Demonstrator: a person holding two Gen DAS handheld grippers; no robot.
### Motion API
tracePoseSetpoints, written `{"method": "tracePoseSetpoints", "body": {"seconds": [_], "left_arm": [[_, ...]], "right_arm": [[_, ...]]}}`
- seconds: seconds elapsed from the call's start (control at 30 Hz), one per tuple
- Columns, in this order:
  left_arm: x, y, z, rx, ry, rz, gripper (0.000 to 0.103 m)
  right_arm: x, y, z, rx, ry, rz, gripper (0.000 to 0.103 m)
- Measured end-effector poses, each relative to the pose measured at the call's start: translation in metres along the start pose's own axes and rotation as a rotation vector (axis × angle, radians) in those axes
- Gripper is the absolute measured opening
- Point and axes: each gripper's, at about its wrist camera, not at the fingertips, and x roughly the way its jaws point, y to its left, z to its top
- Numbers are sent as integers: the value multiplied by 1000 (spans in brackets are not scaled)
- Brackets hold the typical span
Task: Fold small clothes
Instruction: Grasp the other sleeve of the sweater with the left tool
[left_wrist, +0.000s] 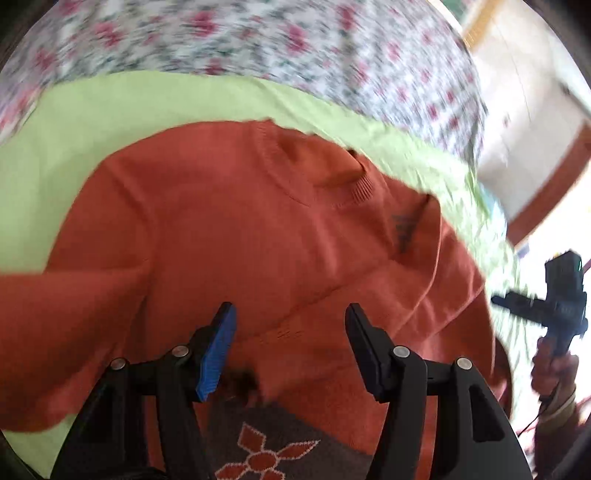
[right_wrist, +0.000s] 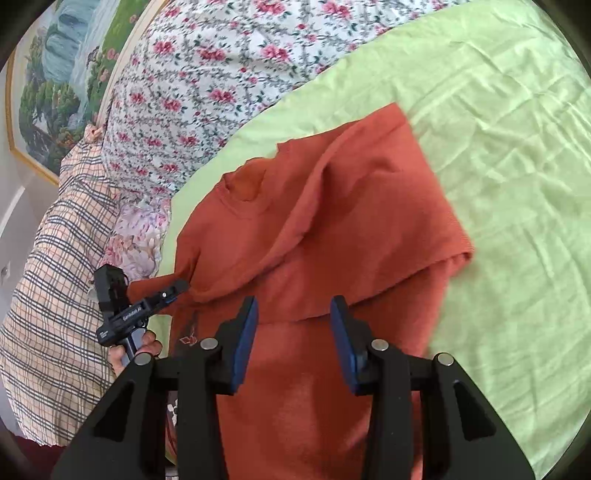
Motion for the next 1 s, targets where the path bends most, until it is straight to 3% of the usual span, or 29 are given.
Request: {"method": "tracePoseSetpoints", "body": {"seconds": [0.13,0.23,0.33,0.43,0.57,0.6,0.63,0.7,0.8,0.93,1.0], "left_arm": [[10,-12,1,72,45,19,58],[-4,-18,-8,121,24,5,61],[-15,-30,-20,212,7,54,66],[-9,-38,-29,295,48,101,66],[-3,-37,-34,329,76,113,65],[-2,-36,-34,330,80,115,57],[-2,-34,-33,328,83,117,33],[-1,-29,-32,309,98,117,9],[-8,-23,-26,263,75,91,3],[-46,-1,-1,15,-21,-121,2],[-51,21,6,-62,-49,-135,2]], "right_arm": [[1,-9,0,30,7,-5,42],[-2,-7,-2,24,4,4,42],[-2,-7,-2,20,8,5,42],[3,-8,-2,28,14,7,42],[9,-2,-5,28,29,27,42],[9,0,-6,20,31,26,42],[9,1,-6,15,31,25,42],[8,2,-5,13,30,20,42],[6,0,-4,21,21,11,42],[3,1,-3,10,17,8,42],[2,0,0,3,12,3,42]]}}
